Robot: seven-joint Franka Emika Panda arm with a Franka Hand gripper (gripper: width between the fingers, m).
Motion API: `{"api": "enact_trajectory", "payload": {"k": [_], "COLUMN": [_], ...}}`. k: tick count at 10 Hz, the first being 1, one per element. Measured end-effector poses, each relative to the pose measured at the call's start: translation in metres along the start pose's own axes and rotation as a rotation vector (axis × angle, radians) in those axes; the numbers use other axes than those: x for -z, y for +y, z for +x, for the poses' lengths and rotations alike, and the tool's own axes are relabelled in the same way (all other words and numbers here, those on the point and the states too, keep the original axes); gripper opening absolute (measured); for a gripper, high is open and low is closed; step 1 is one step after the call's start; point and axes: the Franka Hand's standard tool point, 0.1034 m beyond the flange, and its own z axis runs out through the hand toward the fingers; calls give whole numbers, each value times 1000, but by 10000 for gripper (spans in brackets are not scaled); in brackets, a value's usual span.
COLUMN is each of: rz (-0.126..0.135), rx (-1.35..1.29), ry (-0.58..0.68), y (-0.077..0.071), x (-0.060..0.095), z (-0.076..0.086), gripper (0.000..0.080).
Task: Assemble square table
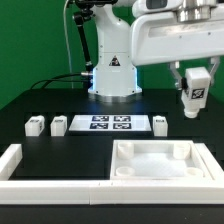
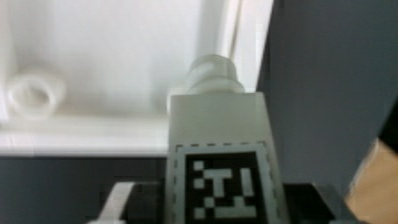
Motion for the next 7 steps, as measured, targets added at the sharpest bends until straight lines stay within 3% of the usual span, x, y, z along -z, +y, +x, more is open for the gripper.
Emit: {"api": "enact_trajectory", "payload": {"k": [1,3,5,7], "rz": [-1,0,-6,-20], "rx": [4,5,26,44], "ry": [27,146,165,185], "y": [0,1,6,21], "x": [-3,-3,-9,-32], "z": [-11,-7,-8,1], "gripper": [290,290,290,290]}}
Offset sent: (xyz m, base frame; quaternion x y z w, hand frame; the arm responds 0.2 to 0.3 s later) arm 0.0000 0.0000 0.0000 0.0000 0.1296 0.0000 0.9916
